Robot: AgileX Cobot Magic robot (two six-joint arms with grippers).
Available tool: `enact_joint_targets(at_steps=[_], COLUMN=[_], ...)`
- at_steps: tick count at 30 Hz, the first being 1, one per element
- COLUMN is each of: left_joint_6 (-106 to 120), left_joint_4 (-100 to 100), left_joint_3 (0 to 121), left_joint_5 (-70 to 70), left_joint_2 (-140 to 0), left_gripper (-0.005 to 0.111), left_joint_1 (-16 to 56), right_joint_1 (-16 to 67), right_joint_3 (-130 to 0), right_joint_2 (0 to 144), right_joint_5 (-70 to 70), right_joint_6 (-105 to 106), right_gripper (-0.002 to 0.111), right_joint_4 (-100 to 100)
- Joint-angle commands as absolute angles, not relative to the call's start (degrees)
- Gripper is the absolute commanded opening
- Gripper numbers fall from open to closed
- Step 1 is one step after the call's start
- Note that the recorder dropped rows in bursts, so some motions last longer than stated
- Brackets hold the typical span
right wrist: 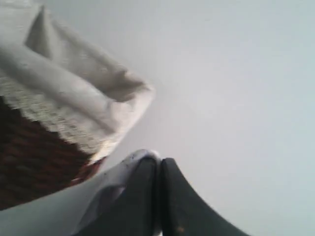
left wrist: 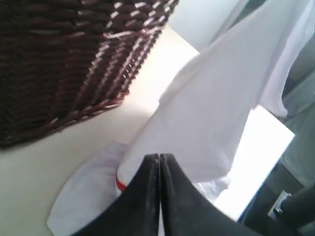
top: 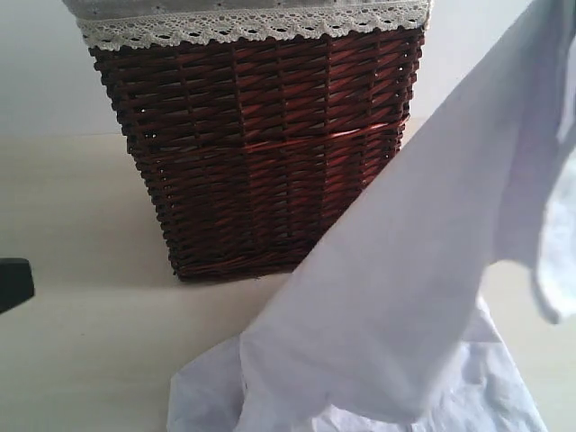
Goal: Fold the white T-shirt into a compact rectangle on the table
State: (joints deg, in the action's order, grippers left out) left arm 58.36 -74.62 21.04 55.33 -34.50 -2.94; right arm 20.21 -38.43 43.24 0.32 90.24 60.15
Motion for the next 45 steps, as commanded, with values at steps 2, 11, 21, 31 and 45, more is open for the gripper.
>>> enact_joint_targets(at_steps=[2, 11, 21, 31, 45], left_joint_6=[66.5, 66.9, 67.0, 67.0, 67.1], left_joint_4=[-77.4, -77.4, -73.7, -73.7, -73.7], left_joint_3=[21.5, 21.5, 21.5, 21.5, 21.5], left_joint_5=[62.9, 65.7, 68.5, 61.2, 55.5], left_joint_2=[-42.9, -43.6, -43.6, -43.6, -43.6], left_gripper=[0.0, 0.0, 0.0, 0.0, 0.011], left_joint_1=[-2.7, -2.7, -2.7, -2.7, -2.7], right_joint_1=[19.2, 18.5, 14.0, 14.0, 14.0], right_joint_3=[-41.1, -40.8, -37.2, -26.2, -19.3], right_joint_2=[39.8, 39.3, 38.6, 24.5, 8.3], right_joint_5=[-19.4, -14.2, -26.1, -28.7, -31.4], right_joint_6=[96.6, 106.3, 121.2, 121.1, 118.4], right_gripper=[0.0, 0.0, 0.0, 0.0, 0.0], right_joint_4=[59.6, 68.7, 88.0, 99.9, 99.9])
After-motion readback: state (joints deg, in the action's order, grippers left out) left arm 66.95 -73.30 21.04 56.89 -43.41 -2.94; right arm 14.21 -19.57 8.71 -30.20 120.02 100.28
